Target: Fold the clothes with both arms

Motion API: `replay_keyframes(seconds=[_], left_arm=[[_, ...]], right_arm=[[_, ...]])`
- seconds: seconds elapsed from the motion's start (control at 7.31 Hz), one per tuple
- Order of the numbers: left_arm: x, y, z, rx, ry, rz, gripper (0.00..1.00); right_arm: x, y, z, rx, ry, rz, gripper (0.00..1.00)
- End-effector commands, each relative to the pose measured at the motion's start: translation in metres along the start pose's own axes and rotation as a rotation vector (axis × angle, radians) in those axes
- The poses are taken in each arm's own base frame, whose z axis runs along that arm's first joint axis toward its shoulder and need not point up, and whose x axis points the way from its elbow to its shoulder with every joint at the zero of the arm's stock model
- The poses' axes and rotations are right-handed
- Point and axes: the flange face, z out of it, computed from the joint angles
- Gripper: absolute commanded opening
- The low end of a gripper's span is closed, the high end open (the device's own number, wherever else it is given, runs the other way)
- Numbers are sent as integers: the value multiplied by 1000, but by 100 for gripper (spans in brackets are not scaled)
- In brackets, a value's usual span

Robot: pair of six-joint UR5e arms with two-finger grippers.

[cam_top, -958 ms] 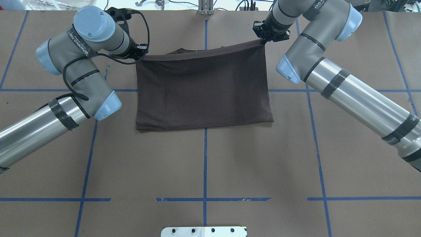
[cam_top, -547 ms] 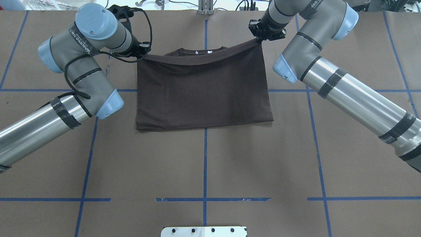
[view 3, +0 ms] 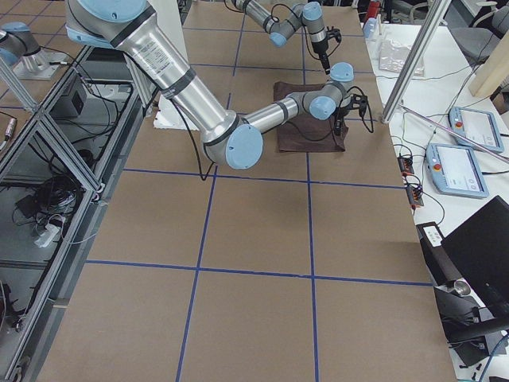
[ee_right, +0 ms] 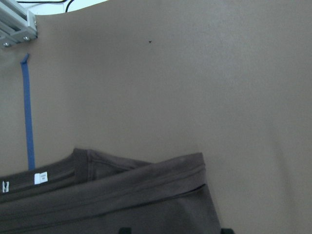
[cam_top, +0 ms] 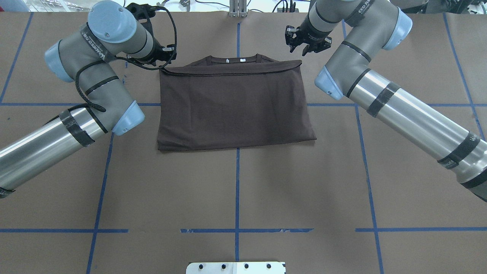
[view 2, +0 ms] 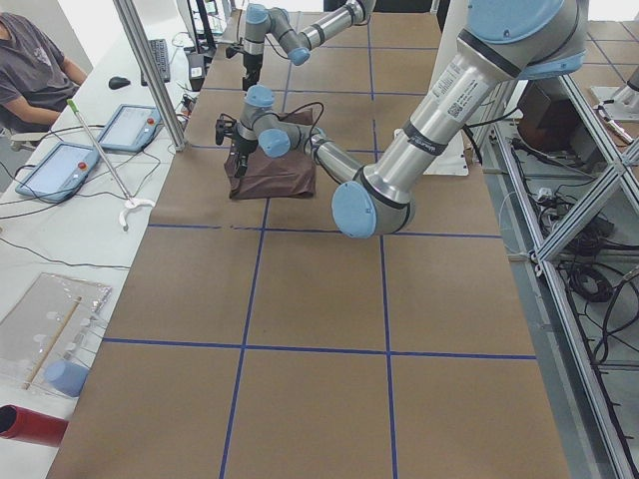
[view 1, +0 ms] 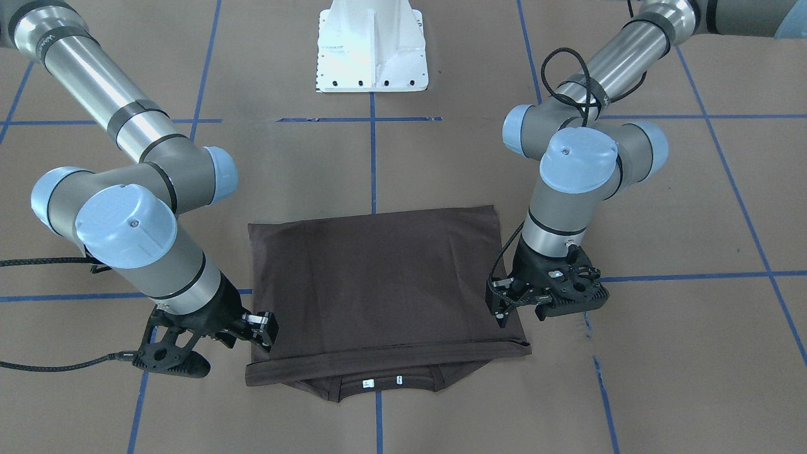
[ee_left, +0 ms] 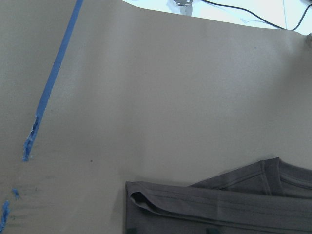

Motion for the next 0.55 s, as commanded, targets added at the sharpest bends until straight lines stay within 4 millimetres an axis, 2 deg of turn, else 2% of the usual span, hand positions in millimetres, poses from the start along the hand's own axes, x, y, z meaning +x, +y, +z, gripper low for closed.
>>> replay_keyframes(seconds=[0.0,0.14,0.27,0.41], left_arm=[[6,-2,-4,2,9,-3,100],[7,-2,-6,1,12,-2,100],[10,-3,-8,1,11,-3,100],[7,-1,-9,0,9,0,100]], right_arm=[[33,87,8,-51,-24,-13,100],[43,126,14,-51,-17,-48,100],[60,154,25,-73,2,-62,100],[65,160,29,-86,8,-65,100]])
